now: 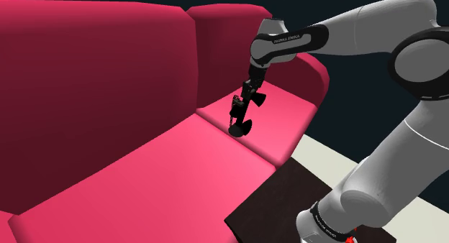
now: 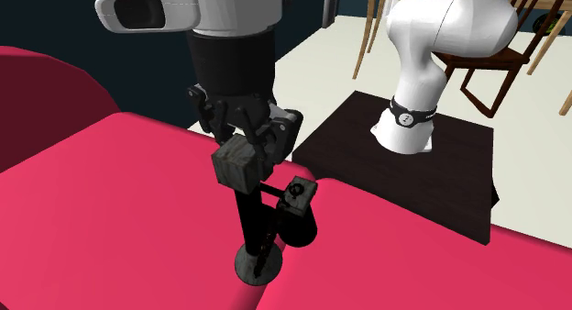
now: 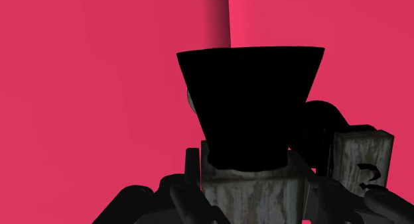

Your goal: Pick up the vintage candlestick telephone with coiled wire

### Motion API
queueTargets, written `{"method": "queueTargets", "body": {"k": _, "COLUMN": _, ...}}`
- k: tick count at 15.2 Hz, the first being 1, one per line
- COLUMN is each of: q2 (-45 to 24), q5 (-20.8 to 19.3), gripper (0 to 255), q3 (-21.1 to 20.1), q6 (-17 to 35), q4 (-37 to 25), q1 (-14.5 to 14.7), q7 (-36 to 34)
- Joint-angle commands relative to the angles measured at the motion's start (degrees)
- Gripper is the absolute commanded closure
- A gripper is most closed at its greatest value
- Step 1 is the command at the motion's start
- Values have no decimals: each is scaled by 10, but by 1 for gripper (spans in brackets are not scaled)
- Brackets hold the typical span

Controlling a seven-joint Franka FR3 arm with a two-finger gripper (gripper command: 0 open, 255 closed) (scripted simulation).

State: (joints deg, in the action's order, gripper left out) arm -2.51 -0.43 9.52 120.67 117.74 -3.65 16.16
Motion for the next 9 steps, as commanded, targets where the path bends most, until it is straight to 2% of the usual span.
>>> {"method": "queueTargets", "body": {"k": 1, "q2": 0, "q5": 0, "gripper": 255, "q3": 0, "q6": 0, "q4": 0, "q1": 0, "q7": 0}}
{"method": "queueTargets", "body": {"k": 3, "q2": -1, "q5": 0, "gripper": 255, "q3": 0, "q6": 0, "q4": 0, "q1": 0, "q7": 0}}
{"method": "queueTargets", "body": {"k": 9, "q2": 15, "q5": -2, "gripper": 255, "q3": 0, "q6": -44, "q4": -29, "q1": 1, "q7": -2}}
